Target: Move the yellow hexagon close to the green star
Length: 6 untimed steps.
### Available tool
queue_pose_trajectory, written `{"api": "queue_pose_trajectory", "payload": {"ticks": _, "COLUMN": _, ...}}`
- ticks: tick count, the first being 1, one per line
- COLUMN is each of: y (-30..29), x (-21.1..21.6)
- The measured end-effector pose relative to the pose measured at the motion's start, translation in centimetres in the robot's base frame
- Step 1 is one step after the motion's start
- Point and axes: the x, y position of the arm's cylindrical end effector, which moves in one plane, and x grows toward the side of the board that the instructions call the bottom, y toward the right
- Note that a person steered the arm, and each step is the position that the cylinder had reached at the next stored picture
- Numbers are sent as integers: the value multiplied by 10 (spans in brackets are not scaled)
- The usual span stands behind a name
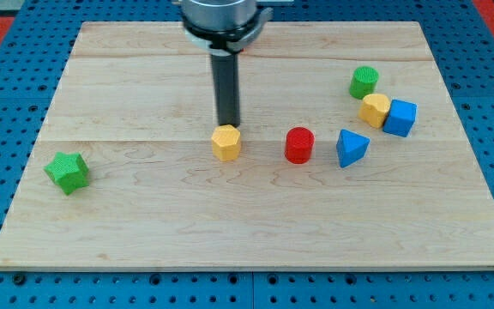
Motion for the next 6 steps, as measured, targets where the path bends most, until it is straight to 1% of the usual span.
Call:
{"api": "queue_pose_trajectory", "payload": {"ticks": 1, "y": 42, "x": -3}}
{"api": "queue_pose_trajectory", "payload": {"ticks": 2, "y": 8, "x": 41}}
{"api": "queue_pose_trajectory", "payload": {"ticks": 3, "y": -87, "x": 45}}
{"api": "queue_pose_trajectory", "payload": {"ticks": 4, "y": -149, "x": 45}}
{"api": "queue_pose_trajectory", "payload": {"ticks": 5, "y": -113, "x": 39}}
{"api": "queue_pose_trajectory", "payload": {"ticks": 6, "y": -67, "x": 58}}
